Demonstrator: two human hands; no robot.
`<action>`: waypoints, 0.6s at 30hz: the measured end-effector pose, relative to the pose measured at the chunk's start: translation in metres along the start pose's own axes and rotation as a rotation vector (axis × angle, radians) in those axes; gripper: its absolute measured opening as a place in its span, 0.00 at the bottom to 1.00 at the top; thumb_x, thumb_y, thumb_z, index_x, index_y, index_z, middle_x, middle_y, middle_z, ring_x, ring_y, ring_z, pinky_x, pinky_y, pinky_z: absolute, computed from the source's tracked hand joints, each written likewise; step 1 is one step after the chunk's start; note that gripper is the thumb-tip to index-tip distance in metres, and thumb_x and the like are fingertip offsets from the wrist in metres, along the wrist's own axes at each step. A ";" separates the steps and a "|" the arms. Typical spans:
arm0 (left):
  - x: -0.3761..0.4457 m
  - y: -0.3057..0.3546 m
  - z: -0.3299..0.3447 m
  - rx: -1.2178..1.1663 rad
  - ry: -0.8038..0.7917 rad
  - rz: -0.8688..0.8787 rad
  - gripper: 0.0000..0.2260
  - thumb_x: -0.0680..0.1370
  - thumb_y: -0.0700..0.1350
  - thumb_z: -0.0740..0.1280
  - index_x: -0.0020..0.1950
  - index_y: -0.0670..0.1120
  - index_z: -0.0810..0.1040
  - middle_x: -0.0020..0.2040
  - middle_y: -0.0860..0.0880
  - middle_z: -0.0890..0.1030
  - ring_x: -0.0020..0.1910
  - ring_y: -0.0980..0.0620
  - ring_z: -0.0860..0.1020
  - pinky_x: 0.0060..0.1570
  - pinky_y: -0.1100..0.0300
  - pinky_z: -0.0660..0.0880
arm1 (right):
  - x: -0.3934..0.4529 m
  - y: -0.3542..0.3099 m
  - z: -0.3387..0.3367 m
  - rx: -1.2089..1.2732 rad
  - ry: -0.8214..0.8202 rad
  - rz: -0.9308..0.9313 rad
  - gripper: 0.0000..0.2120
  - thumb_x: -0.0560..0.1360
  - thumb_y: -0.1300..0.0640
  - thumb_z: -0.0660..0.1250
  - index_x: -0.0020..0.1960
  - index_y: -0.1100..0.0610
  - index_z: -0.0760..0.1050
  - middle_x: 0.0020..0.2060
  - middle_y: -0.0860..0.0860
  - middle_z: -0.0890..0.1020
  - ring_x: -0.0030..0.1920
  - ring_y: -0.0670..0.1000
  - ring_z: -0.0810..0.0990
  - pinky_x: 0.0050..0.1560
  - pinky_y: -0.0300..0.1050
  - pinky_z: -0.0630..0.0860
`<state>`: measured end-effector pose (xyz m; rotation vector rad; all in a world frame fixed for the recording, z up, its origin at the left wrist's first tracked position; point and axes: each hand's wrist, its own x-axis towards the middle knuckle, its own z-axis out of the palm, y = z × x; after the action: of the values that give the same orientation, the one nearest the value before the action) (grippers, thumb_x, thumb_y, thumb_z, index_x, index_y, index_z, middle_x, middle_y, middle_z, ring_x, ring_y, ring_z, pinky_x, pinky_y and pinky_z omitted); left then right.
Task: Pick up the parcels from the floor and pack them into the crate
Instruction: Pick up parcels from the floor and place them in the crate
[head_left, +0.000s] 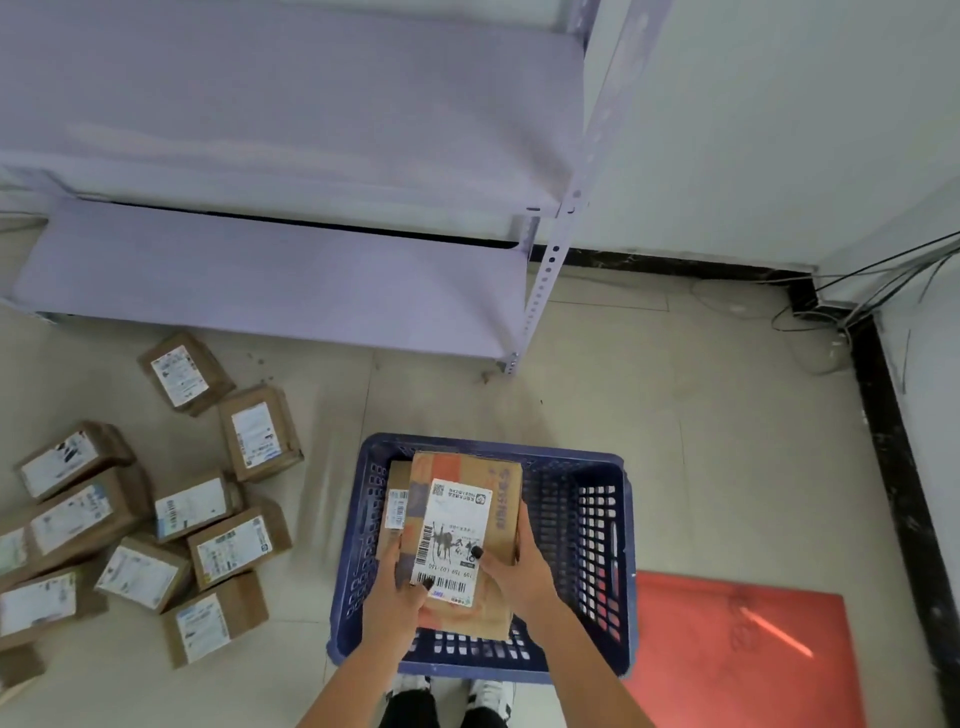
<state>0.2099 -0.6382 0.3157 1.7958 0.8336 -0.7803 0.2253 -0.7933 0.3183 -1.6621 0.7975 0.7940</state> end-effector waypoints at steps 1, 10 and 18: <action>0.007 -0.004 0.002 0.023 0.012 0.004 0.31 0.74 0.31 0.63 0.74 0.47 0.58 0.57 0.44 0.78 0.37 0.50 0.76 0.39 0.54 0.75 | 0.008 0.006 0.005 -0.028 -0.020 0.018 0.45 0.74 0.57 0.69 0.77 0.48 0.38 0.70 0.53 0.69 0.66 0.55 0.72 0.65 0.48 0.70; 0.123 -0.052 0.025 0.156 0.077 0.123 0.30 0.75 0.34 0.65 0.74 0.46 0.58 0.63 0.42 0.77 0.53 0.45 0.78 0.42 0.58 0.74 | 0.112 0.061 0.057 -0.210 -0.021 0.063 0.41 0.75 0.61 0.65 0.77 0.53 0.42 0.65 0.54 0.74 0.59 0.54 0.77 0.46 0.42 0.75; 0.201 -0.123 0.036 0.229 0.139 0.087 0.35 0.74 0.30 0.62 0.76 0.48 0.51 0.65 0.40 0.73 0.52 0.42 0.78 0.42 0.53 0.76 | 0.194 0.111 0.108 -0.186 -0.071 0.048 0.39 0.76 0.64 0.64 0.78 0.52 0.44 0.67 0.54 0.73 0.62 0.55 0.76 0.50 0.39 0.74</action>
<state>0.2166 -0.5963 0.0810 2.0947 0.7738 -0.7235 0.2297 -0.7315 0.0783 -1.7729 0.7348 0.9800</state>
